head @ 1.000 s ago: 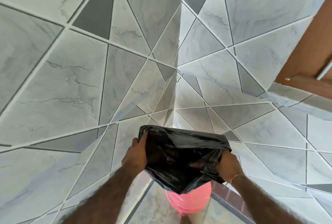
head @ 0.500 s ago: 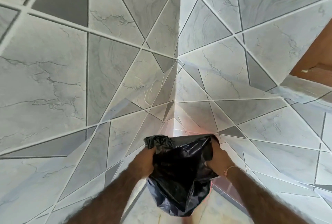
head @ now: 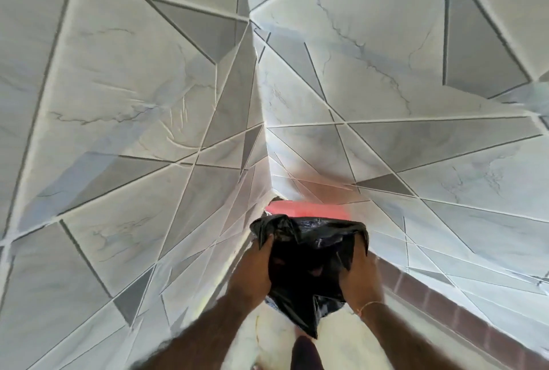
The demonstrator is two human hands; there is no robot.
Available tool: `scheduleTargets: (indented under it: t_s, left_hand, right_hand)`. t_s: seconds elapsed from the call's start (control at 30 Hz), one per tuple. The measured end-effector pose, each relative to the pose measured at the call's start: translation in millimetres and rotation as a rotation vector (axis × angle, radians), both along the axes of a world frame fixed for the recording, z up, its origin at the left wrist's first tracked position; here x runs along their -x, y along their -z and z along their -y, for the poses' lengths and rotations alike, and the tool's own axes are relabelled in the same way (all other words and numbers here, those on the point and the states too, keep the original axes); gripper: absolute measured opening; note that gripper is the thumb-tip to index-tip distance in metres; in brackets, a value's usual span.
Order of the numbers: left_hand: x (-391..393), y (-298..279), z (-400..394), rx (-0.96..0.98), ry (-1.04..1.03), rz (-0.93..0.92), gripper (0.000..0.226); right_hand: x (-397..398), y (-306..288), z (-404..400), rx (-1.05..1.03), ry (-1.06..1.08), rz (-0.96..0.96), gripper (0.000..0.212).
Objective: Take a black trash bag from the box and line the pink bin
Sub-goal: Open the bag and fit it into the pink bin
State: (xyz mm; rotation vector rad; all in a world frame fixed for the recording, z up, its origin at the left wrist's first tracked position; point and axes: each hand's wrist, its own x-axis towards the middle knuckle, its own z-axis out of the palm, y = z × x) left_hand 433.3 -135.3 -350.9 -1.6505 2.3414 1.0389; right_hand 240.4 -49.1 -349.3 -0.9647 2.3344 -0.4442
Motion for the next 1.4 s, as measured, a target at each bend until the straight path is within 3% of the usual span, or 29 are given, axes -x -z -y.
scheduleTargets:
  t_s: [0.3, 0.47, 0.67, 0.87, 1.07, 1.23, 1.3, 1.4]
  left_hand:
    - [34, 109, 32, -0.101, 0.016, 0.112, 0.083]
    - [29, 172, 45, -0.014, -0.08, 0.004, 0.068]
    - [20, 190, 42, 0.117, -0.228, -0.106, 0.055]
    - [28, 210, 0, -0.053, -0.25, -0.086, 0.068]
    - [64, 214, -7, -0.092, -0.254, -0.224, 0.064]
    - [50, 207, 29, 0.077, -0.362, -0.259, 0.073]
    - [40, 206, 35, 0.08, -0.39, -0.255, 0.076]
    - [23, 221, 27, 0.048, -0.297, -0.215, 0.071]
  right_hand:
    - [24, 111, 33, -0.104, 0.093, 0.09, 0.085]
    - [46, 160, 41, -0.105, 0.171, 0.049, 0.087]
    - [49, 175, 42, -0.054, 0.132, -0.017, 0.079]
    - [7, 188, 47, -0.095, -0.004, 0.019, 0.085]
    - [-26, 215, 54, -0.04, -0.065, 0.16, 0.088]
    - [-2, 211, 68, 0.095, 0.089, 0.074, 0.081]
    - [9, 212, 68, 0.086, 0.128, 0.036, 0.077]
    - [14, 226, 57, -0.048, 0.014, -0.015, 0.07]
